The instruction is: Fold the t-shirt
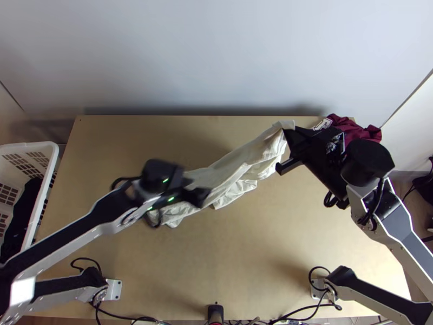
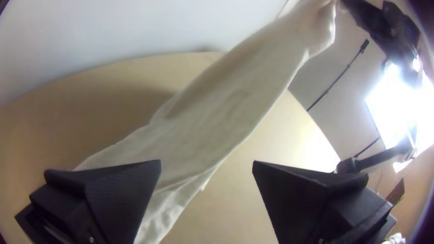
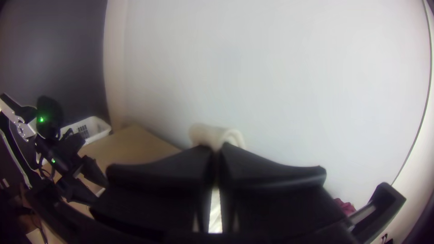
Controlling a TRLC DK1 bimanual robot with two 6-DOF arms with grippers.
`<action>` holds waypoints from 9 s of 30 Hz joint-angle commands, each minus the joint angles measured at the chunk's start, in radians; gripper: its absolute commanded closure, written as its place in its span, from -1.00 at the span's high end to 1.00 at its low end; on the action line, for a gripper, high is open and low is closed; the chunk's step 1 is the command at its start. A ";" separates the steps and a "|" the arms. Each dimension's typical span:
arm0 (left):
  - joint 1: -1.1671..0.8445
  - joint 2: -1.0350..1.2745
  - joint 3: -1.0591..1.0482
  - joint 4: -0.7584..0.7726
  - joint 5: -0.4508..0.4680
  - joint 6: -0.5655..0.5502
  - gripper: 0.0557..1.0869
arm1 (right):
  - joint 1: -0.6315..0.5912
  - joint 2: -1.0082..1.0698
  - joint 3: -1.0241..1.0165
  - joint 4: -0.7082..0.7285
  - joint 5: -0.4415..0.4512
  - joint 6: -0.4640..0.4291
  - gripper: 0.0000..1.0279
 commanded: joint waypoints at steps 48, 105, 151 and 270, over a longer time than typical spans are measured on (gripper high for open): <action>0.066 -0.218 -0.623 0.322 -0.074 0.655 -0.83 | 0.004 0.141 0.046 0.005 0.000 0.093 -0.95; 0.117 -0.381 -0.520 0.302 -0.075 0.654 -0.76 | -0.012 0.162 0.044 0.042 0.002 0.085 -0.95; 0.060 -0.261 -0.781 0.441 -0.129 0.651 0.28 | -0.054 0.193 0.067 0.073 0.002 0.077 -0.95; 0.079 -0.635 -0.445 0.483 -0.310 0.485 0.91 | -0.447 0.486 0.940 -0.090 -0.053 0.146 -0.95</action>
